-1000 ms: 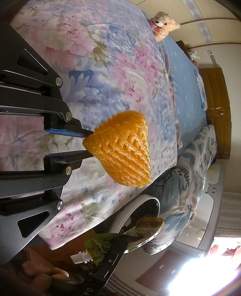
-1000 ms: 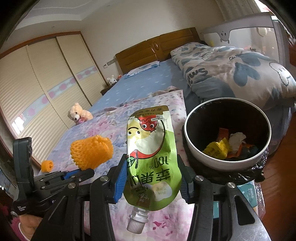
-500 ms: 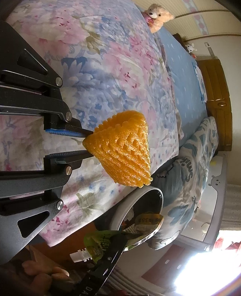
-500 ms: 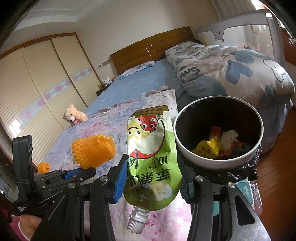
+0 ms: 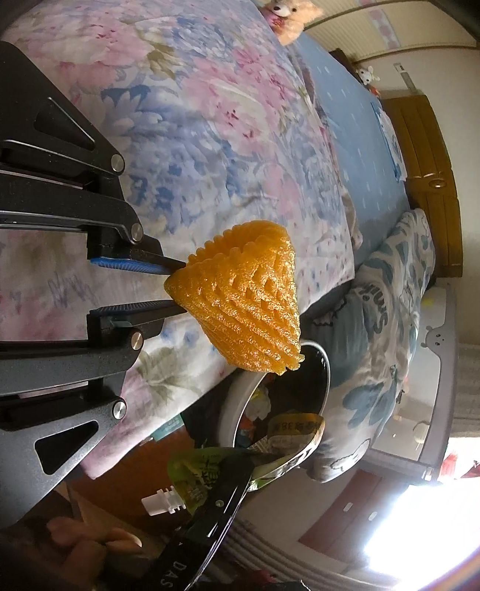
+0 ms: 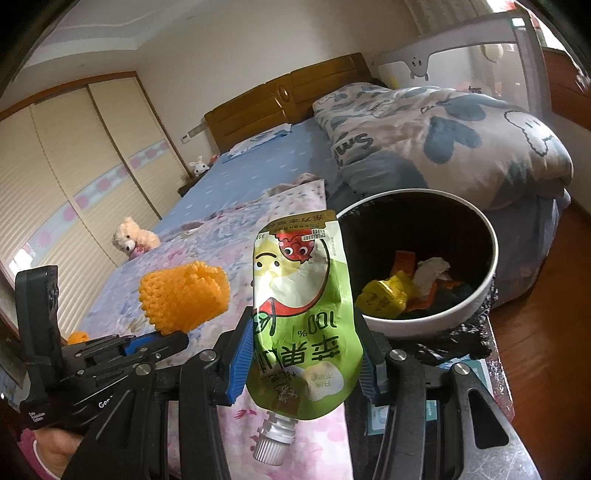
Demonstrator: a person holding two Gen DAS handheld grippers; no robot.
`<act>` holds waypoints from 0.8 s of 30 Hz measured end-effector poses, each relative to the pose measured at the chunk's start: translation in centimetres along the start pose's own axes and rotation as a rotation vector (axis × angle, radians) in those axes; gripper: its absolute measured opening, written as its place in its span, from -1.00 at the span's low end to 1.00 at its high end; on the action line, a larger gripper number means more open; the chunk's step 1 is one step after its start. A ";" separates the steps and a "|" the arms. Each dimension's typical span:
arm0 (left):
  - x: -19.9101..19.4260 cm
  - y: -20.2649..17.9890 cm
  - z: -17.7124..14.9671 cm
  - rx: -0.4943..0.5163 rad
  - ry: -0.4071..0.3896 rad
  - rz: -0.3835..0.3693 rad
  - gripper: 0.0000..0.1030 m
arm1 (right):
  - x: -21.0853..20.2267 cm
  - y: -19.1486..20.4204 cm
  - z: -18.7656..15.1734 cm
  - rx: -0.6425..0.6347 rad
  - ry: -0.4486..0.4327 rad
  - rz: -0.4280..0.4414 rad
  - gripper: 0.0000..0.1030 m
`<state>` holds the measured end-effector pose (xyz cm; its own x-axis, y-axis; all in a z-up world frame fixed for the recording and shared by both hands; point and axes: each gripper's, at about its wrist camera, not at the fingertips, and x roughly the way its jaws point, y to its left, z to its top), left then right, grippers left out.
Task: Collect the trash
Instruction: 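Carry the orange foam net and green pouch over the bin with both tools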
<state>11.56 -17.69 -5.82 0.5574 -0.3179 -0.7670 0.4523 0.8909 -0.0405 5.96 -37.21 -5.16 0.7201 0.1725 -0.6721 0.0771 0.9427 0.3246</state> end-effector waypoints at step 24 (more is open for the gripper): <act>1.6 -4.3 2.5 0.090 0.001 -0.034 -0.74 | -0.8 -4.5 0.9 0.079 -0.024 -0.050 -0.05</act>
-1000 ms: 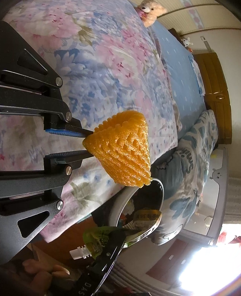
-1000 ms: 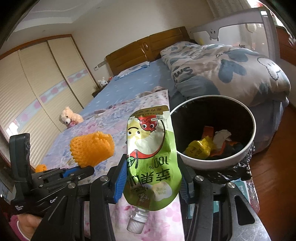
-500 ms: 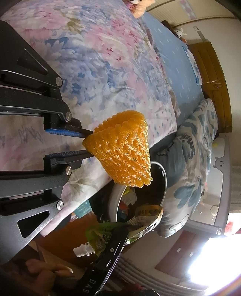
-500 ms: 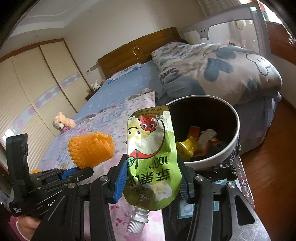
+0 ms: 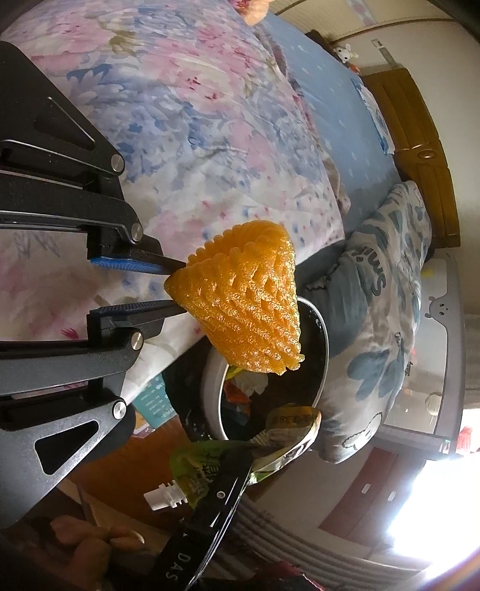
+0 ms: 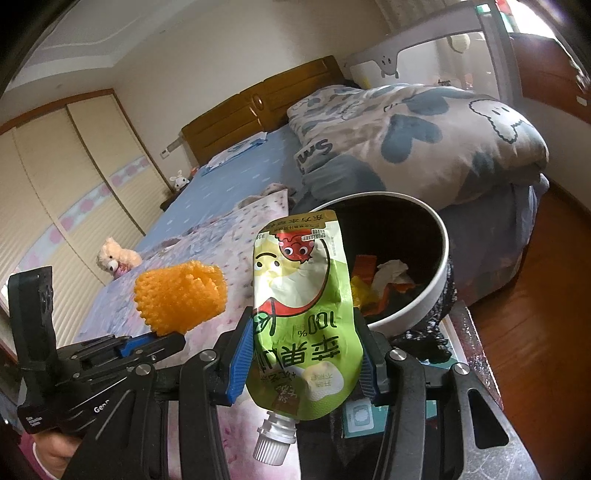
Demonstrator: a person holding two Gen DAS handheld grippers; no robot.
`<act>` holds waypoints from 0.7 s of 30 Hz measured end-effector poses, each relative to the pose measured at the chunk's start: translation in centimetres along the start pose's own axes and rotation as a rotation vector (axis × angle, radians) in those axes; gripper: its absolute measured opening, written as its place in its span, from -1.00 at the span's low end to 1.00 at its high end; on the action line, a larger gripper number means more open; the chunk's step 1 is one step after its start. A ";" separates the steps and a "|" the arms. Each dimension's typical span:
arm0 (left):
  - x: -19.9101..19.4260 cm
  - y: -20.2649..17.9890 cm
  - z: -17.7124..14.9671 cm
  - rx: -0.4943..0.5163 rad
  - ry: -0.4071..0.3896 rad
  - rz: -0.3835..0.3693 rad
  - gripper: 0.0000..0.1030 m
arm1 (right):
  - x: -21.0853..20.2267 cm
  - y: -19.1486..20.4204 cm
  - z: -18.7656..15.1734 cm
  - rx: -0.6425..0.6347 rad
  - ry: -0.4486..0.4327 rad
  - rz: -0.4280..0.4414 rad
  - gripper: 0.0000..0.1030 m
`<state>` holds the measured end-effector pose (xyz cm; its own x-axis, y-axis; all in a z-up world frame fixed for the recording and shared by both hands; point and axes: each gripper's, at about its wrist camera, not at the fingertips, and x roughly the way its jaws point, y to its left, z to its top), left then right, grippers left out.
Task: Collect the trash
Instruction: 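Carry the orange foam net and green pouch over the bin with both tools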
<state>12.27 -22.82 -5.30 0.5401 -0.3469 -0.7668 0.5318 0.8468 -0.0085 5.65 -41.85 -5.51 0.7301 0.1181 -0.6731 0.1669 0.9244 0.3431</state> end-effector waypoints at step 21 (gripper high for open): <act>1.6 -1.9 1.8 0.041 0.009 -0.014 -0.74 | 0.6 -1.8 1.5 0.018 -0.011 -0.021 -0.05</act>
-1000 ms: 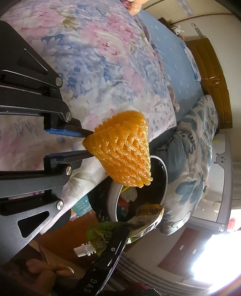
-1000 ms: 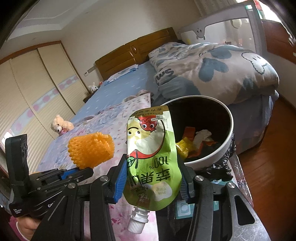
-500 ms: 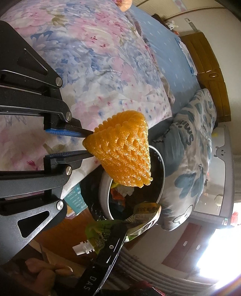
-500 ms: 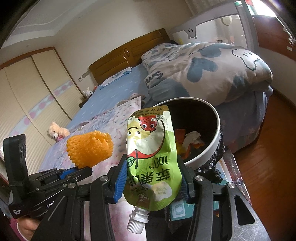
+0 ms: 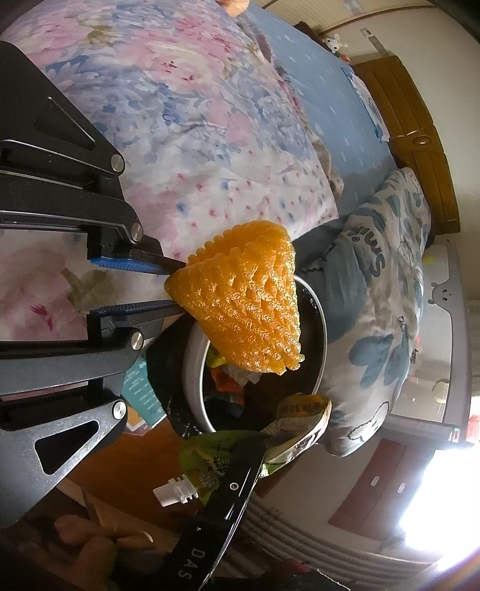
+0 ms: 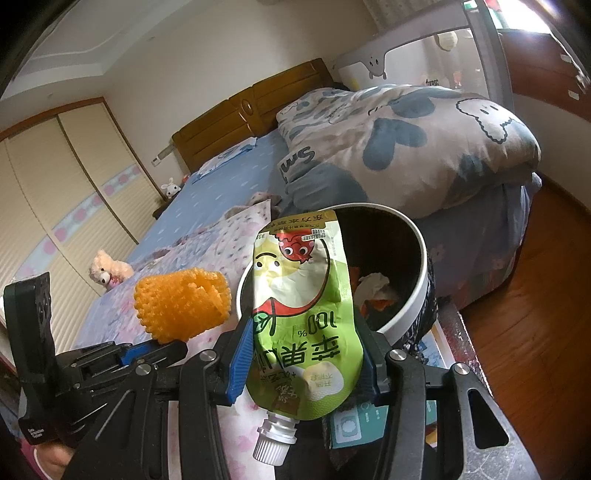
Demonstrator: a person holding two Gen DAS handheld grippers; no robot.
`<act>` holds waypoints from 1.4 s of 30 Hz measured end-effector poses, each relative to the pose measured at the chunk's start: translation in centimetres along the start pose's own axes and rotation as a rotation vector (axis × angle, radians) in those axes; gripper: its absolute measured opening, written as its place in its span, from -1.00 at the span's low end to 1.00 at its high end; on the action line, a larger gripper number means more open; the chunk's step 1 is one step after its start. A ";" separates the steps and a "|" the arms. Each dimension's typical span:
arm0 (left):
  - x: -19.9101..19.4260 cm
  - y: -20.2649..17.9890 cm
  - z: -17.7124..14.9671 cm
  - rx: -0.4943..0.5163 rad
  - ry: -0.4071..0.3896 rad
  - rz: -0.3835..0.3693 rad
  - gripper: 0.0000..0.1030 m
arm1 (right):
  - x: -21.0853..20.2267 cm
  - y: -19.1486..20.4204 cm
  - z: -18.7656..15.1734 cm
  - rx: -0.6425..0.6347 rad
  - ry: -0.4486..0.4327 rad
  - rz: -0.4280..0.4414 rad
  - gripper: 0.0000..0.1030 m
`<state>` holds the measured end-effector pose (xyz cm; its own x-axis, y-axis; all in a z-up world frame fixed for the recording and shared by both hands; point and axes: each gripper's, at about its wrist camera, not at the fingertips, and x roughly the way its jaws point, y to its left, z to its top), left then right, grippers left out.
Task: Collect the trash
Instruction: 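Carry the orange foam net and green pouch over the bin with both tools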
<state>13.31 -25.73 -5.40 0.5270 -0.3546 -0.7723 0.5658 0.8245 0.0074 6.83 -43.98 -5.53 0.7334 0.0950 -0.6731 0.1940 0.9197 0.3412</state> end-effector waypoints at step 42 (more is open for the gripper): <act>3.9 -1.9 5.4 0.035 0.007 0.028 -0.74 | 3.5 -2.2 3.6 -0.025 0.036 -0.042 -0.05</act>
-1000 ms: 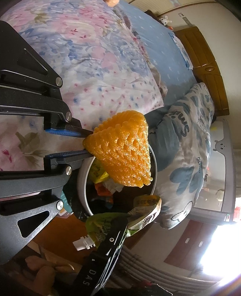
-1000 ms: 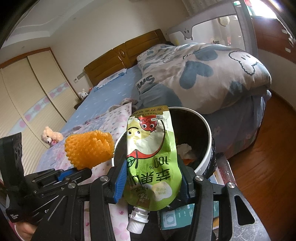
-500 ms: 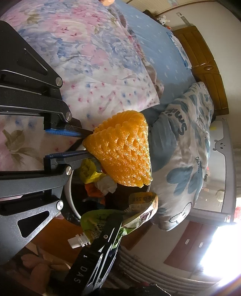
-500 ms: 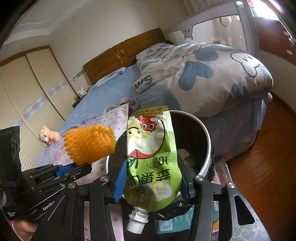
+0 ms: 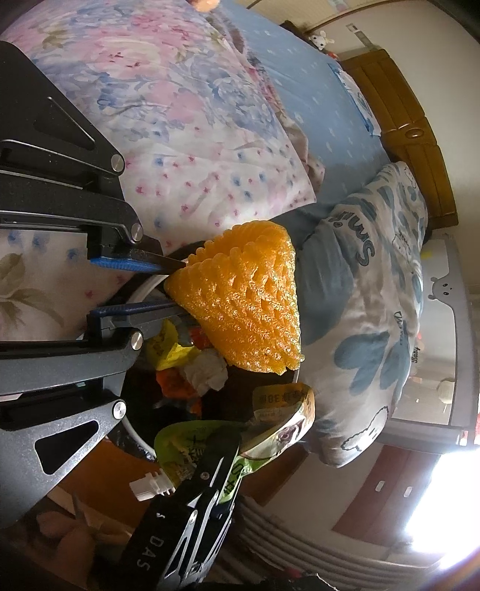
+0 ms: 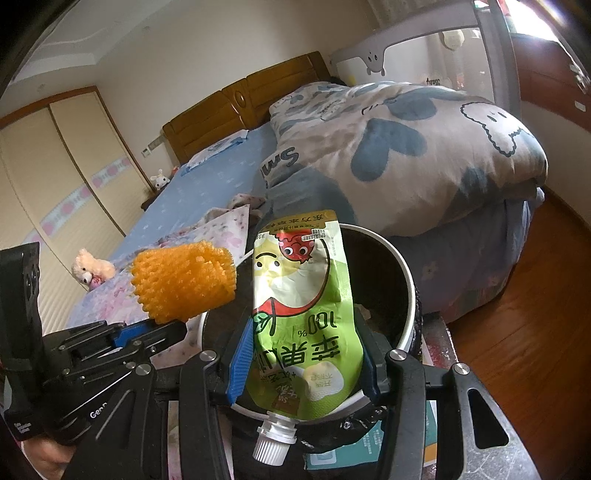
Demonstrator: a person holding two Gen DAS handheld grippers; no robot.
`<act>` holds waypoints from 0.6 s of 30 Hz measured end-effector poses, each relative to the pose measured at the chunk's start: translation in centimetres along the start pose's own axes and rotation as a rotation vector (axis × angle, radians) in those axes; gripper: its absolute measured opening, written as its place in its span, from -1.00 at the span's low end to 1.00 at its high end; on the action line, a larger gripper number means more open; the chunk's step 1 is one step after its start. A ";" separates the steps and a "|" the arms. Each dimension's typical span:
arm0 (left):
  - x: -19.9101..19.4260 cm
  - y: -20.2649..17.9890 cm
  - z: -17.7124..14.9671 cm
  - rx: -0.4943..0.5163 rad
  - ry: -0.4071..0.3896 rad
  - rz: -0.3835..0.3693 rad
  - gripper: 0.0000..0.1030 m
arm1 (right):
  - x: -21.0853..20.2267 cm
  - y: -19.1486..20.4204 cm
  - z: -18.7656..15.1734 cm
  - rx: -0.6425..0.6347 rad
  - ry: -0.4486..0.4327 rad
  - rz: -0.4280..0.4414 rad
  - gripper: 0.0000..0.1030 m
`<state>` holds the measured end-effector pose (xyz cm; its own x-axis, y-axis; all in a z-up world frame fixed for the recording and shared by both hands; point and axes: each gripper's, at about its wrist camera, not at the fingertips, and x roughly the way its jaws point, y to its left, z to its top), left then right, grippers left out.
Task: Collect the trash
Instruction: 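Carry the orange foam net and green pouch over the bin with both tools, then open both tools to drop the foam net and green pouch into the bin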
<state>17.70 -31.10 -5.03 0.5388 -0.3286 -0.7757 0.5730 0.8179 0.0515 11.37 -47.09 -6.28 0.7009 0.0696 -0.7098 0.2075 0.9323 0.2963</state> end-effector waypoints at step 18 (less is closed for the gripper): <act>1.9 0.0 0.7 0.011 0.026 0.018 -0.74 | 1.0 -0.1 0.3 -0.002 0.019 -0.007 -0.05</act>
<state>19.15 -32.08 -6.08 0.5326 -0.3015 -0.7908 0.5704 0.8182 0.0722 12.22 -47.23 -6.82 0.6866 0.0694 -0.7237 0.2108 0.9337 0.2896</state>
